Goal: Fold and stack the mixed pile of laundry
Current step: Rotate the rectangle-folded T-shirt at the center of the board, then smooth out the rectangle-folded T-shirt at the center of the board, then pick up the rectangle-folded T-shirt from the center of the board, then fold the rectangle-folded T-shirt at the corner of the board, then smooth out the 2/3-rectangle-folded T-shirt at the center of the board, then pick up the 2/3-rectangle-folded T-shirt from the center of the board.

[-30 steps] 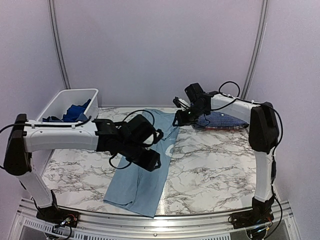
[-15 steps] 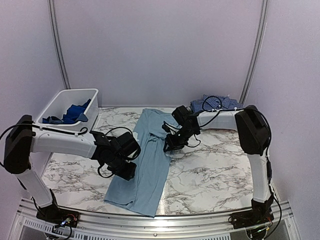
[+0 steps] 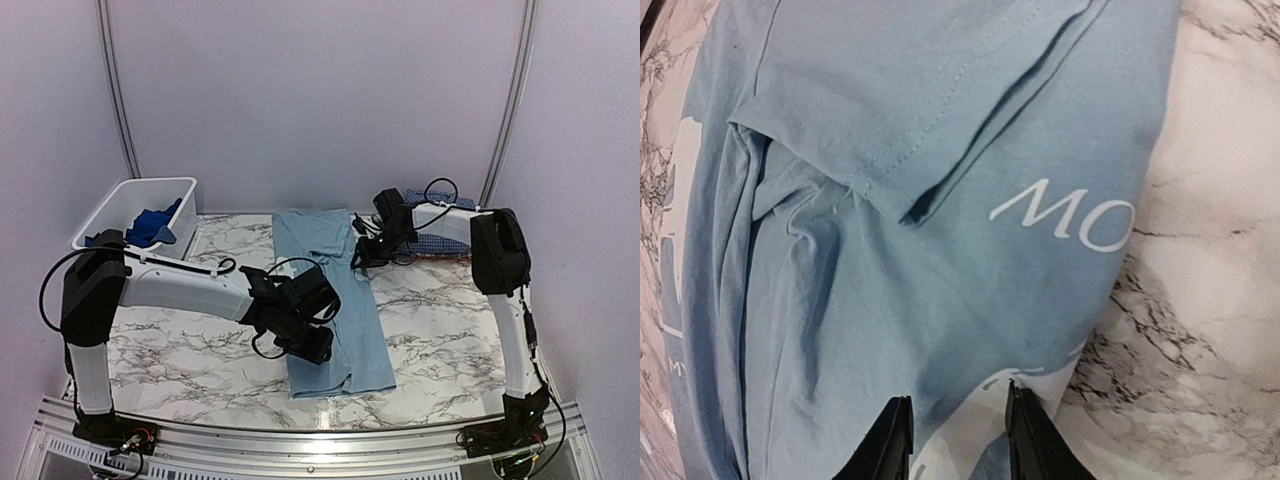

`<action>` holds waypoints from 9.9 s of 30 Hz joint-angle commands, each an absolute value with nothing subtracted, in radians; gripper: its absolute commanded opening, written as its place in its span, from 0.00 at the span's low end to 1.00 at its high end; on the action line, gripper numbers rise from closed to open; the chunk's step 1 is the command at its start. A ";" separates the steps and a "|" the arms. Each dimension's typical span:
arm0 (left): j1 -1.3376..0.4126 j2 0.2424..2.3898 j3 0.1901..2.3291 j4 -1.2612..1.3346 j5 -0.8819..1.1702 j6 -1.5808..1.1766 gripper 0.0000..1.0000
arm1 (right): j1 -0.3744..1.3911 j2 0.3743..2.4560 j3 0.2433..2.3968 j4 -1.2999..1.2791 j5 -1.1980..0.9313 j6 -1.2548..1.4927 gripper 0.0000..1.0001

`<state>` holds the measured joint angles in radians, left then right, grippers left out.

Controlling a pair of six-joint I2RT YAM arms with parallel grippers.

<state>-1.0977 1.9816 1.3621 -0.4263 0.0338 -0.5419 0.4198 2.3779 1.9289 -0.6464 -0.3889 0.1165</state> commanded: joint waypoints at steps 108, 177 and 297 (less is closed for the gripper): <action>-1.287 1.819 1.119 -0.481 -0.156 -1.124 0.15 | 0.616 1.523 0.525 -0.272 -0.625 0.471 0.16; -1.396 1.336 0.616 0.062 -0.058 -1.330 0.00 | 0.730 1.050 0.405 -0.260 -0.865 0.709 0.00; -0.823 1.754 0.814 0.199 0.205 -1.018 0.56 | 0.369 1.830 0.959 -0.335 -0.781 0.288 0.36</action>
<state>-0.8055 1.7023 0.8043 0.1375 0.2161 -0.9855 0.3637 1.7947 0.9360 -0.3408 -0.7929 0.3187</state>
